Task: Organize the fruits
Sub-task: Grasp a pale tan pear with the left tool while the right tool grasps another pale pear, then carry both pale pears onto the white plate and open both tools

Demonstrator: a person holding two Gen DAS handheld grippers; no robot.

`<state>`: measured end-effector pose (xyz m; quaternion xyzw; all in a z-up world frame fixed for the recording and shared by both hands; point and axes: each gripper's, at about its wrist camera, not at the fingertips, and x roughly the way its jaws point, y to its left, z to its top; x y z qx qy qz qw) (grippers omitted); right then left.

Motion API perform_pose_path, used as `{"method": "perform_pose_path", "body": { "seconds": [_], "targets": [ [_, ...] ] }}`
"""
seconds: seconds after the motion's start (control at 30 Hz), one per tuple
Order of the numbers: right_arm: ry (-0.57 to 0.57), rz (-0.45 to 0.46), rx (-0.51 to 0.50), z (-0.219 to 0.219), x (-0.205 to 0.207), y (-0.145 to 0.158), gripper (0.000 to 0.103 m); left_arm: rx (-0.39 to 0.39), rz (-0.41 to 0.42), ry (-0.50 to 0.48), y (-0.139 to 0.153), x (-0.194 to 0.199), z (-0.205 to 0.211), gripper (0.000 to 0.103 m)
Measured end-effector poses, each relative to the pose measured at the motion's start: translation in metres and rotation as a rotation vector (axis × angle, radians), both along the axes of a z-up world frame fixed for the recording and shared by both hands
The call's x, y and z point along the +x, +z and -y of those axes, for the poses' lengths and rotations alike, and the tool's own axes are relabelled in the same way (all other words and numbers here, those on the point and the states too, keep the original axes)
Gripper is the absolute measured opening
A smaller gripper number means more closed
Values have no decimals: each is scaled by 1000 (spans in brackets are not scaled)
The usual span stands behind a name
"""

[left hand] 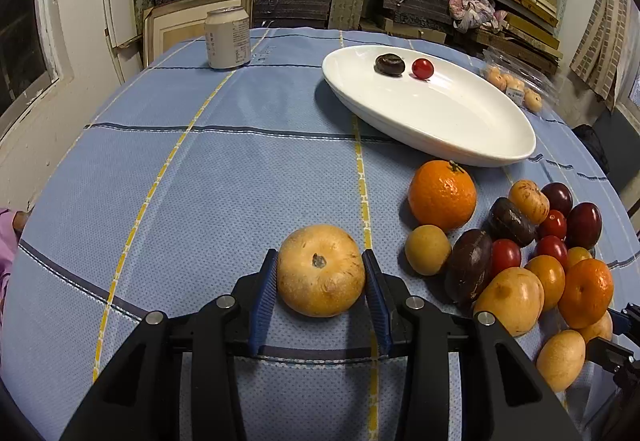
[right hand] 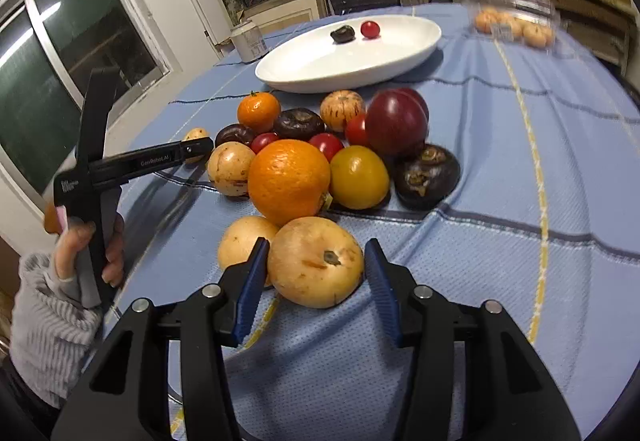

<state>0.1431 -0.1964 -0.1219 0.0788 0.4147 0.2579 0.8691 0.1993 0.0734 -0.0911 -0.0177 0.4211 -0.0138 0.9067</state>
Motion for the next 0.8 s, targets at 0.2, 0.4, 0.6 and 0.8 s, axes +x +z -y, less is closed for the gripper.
{"method": "perform_pose_path", "body": {
  "seconds": [0.2, 0.4, 0.6, 0.8],
  "targets": [
    [3, -4, 20, 3, -1, 1, 46, -2, 0, -1, 0, 0, 0, 42],
    [-42, 29, 97, 20, -5, 12, 46, -24, 42, -28, 8, -8, 6, 42],
    [-86, 36, 138, 31, -3, 19, 46, -67, 100, -25, 24, -14, 5, 42],
    [-109, 96, 170, 32, 34, 64, 46, -80, 130, -34, 56, 21, 18, 42]
  ]
}}
